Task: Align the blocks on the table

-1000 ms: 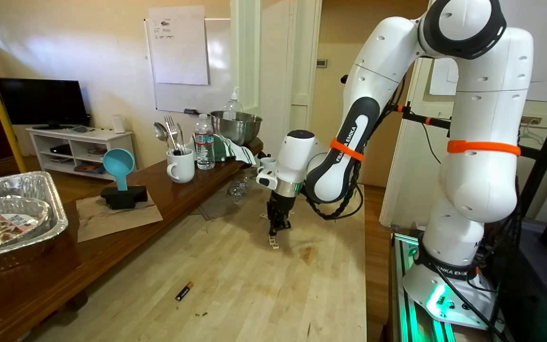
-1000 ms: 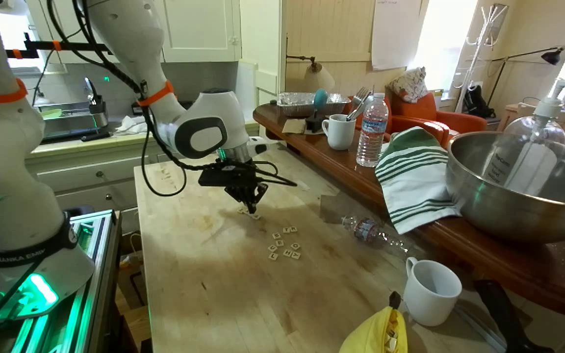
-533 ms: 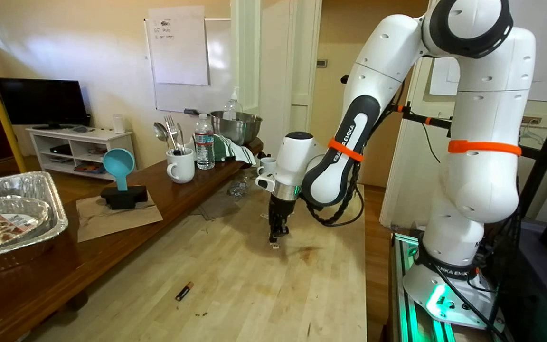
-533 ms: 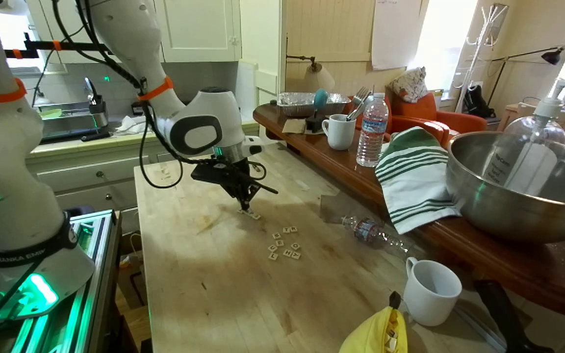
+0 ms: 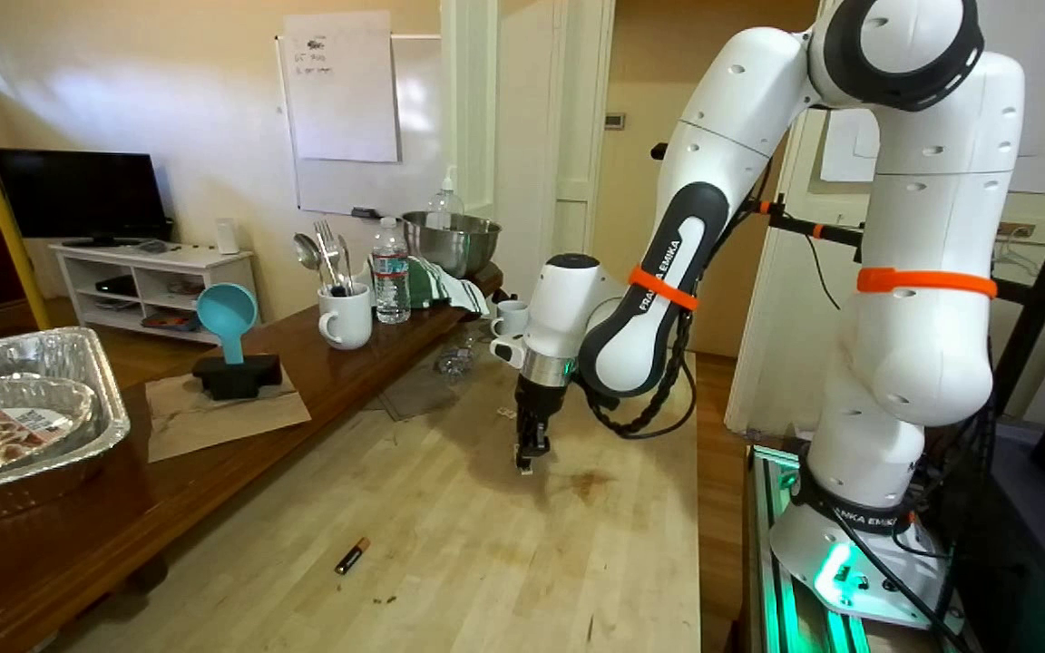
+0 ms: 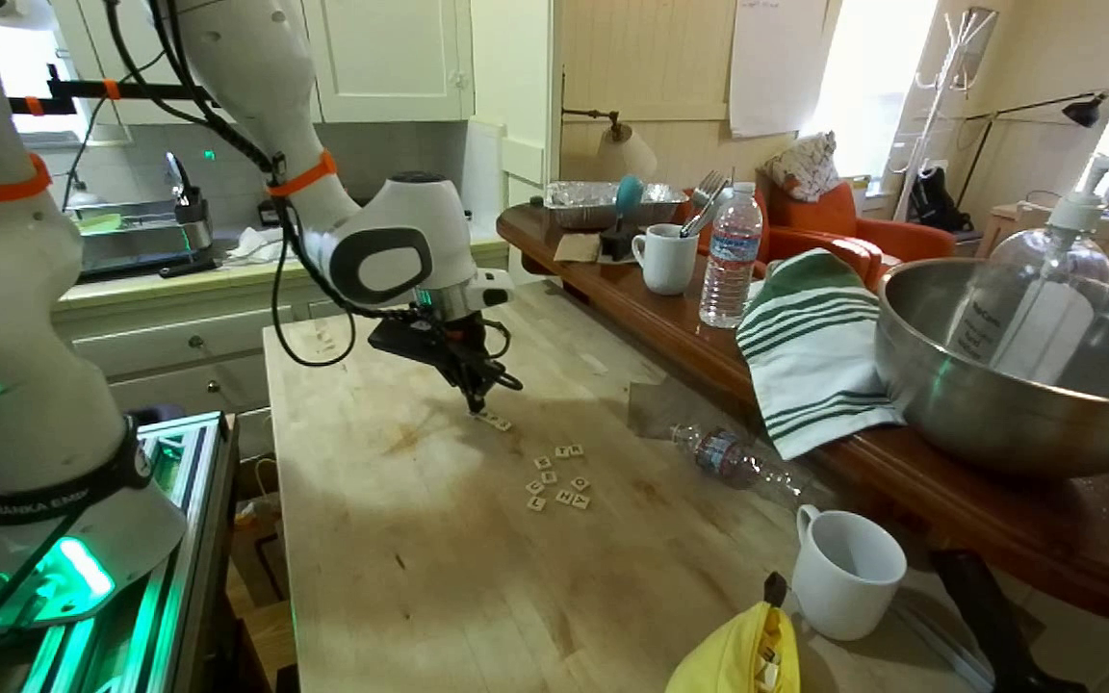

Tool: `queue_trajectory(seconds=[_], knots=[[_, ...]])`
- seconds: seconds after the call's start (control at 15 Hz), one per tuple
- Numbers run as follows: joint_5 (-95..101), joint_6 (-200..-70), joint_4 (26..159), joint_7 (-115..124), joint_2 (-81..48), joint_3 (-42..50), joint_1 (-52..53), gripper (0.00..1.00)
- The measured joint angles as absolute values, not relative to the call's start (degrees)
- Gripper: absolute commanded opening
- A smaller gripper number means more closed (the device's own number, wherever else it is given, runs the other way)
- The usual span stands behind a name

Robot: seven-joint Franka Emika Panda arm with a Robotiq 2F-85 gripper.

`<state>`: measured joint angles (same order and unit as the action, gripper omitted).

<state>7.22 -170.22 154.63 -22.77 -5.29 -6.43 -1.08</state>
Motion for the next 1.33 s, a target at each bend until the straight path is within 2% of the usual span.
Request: queue_trajectory(seconds=[1.33], knots=[[7.20, -170.22, 154.68, -18.32, -5.34, -6.19, -0.66, 0.00]])
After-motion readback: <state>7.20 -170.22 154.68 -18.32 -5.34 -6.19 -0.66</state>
